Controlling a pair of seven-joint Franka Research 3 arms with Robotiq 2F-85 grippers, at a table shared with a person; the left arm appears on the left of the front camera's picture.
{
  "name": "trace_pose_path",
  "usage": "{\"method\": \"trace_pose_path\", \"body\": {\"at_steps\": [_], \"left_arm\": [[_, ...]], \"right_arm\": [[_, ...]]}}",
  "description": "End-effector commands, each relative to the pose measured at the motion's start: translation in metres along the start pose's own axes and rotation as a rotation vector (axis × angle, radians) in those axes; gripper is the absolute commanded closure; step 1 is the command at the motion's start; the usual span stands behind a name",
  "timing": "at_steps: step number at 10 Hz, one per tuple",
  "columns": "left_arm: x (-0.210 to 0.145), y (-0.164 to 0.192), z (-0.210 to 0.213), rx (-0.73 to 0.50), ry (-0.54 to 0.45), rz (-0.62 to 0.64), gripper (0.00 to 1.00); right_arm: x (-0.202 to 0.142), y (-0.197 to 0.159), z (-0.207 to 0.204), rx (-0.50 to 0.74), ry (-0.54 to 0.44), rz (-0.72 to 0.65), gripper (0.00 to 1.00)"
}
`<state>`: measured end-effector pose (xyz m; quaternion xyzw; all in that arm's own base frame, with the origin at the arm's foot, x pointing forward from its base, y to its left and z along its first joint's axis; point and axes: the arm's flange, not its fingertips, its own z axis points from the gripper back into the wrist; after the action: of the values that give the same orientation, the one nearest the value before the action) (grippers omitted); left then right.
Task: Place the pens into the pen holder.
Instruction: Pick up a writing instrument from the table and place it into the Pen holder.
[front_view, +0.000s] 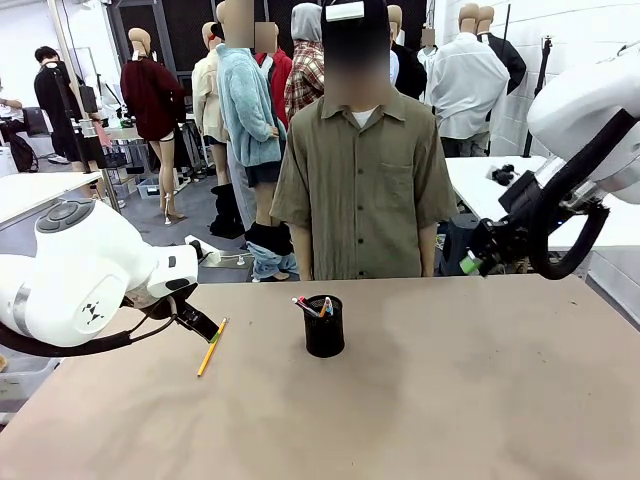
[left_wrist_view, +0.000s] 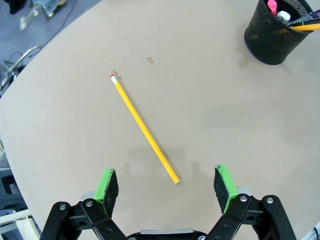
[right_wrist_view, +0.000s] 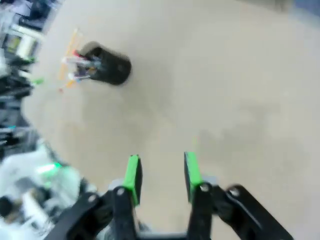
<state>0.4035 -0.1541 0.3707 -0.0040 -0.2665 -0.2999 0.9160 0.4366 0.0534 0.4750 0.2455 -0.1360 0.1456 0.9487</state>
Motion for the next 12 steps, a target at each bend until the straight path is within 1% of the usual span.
{"method": "trace_pose_path", "body": {"at_steps": [1, 2, 3, 4, 5, 6, 8, 10, 11, 12], "left_arm": [[-0.001, 0.002, 0.001, -0.003, -0.003, 0.008, 0.0], [-0.001, 0.002, 0.001, -0.003, -0.003, 0.008, 0.0], [-0.001, 0.002, 0.001, -0.003, -0.003, 0.008, 0.0], [-0.001, 0.002, 0.001, -0.003, -0.003, 0.008, 0.0], [-0.001, 0.002, 0.001, -0.003, -0.003, 0.008, 0.0], [0.0, 0.0, 0.0, 0.0, 0.0, 0.0, 0.0], [0.026, -0.004, -0.014, 0.04, 0.096, 0.037, 0.0], [0.051, -0.004, -0.032, 0.102, 0.201, 0.111, 0.0], [0.062, -0.004, -0.048, 0.101, 0.251, 0.143, 0.0], [0.071, -0.003, -0.064, 0.102, 0.27, 0.168, 0.0]], "right_arm": [[0.015, 0.008, 0.02, -0.037, 0.222, -0.321, 0.55], [0.012, 0.006, 0.022, -0.069, 0.287, -0.402, 0.55], [0.01, 0.006, 0.022, -0.102, 0.308, -0.436, 0.55], [0.011, 0.005, 0.019, -0.133, 0.311, -0.433, 0.55], [-0.005, -0.004, 0.014, -0.138, 0.248, -0.374, 0.55], [-0.005, -0.004, 0.014, -0.138, 0.248, -0.374, 0.55], [-0.005, -0.004, 0.014, -0.138, 0.248, -0.374, 0.55], [-0.005, -0.004, 0.014, -0.138, 0.248, -0.374, 0.55], [-0.005, -0.004, 0.014, -0.138, 0.248, -0.374, 0.55], [-0.005, -0.004, 0.014, -0.138, 0.248, -0.374, 0.55]]}}
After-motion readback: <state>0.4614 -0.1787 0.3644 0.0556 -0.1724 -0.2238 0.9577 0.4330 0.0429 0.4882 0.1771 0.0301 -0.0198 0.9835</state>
